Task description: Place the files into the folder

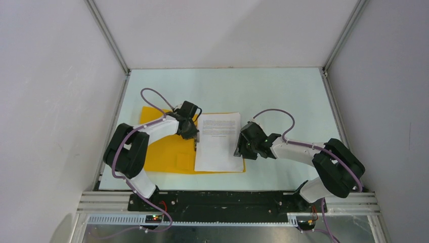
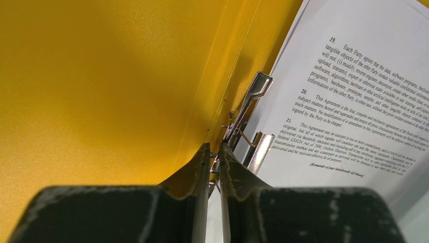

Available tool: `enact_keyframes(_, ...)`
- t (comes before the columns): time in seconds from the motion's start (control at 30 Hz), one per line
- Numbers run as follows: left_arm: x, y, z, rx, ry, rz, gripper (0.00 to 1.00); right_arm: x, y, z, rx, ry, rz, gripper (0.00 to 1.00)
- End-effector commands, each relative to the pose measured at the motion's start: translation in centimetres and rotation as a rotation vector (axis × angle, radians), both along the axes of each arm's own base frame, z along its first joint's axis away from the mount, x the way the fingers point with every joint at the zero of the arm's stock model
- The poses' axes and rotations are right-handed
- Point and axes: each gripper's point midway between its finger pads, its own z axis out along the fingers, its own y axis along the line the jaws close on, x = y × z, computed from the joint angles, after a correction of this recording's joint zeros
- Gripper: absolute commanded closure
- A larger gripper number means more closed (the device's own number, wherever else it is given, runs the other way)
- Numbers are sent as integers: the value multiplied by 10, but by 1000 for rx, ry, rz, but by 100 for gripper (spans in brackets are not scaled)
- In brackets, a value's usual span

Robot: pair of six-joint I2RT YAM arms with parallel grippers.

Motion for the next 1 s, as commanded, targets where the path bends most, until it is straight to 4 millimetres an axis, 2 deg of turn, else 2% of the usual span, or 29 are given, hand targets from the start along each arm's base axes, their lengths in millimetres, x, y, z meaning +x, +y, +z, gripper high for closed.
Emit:
enact_keyframes(0.0, -33, 14, -20, 52, 120, 1, 84, 4, 6, -1, 10, -15, -7, 49)
enact_keyframes(0.17, -34, 15, -20, 54, 121, 0, 84, 2, 11, -3, 19, -6, 6, 48)
enact_keyframes(0.37, -34, 16, -20, 56, 120, 0, 84, 5, 2, 1, -2, -18, -7, 48)
enact_keyframes(0.5, -33, 17, -19, 56, 116, 1, 84, 13, -7, 11, 1, -44, -12, 45)
enact_keyframes(0.63, -34, 18, -19, 58, 116, 2, 84, 42, -17, 24, 42, -100, -46, 43)
enact_keyframes(0.73, -34, 19, -20, 61, 119, 2, 84, 75, -21, 31, 78, -153, -77, 45)
enact_keyframes(0.77, -35, 20, -21, 63, 120, 2, 84, 85, -20, 26, 76, -163, -75, 45)
enact_keyframes(0.8, -35, 20, -22, 63, 123, 1, 84, 98, -21, 30, 88, -176, -88, 47)
enact_keyframes(0.83, -36, 20, -22, 65, 126, 1, 84, 107, -19, 23, 83, -177, -87, 48)
enact_keyframes(0.87, -36, 20, -22, 66, 126, -1, 84, 120, -19, 27, 93, -192, -97, 50)
enact_keyframes(0.9, -36, 21, -22, 65, 125, -1, 84, 124, -18, 15, 79, -175, -95, 50)
enact_keyframes(0.93, -35, 21, -22, 67, 125, -1, 84, 136, -17, 13, 83, -184, -101, 51)
enact_keyframes(0.97, -35, 21, -22, 66, 124, -2, 84, 148, -14, 18, 100, -210, -106, 51)
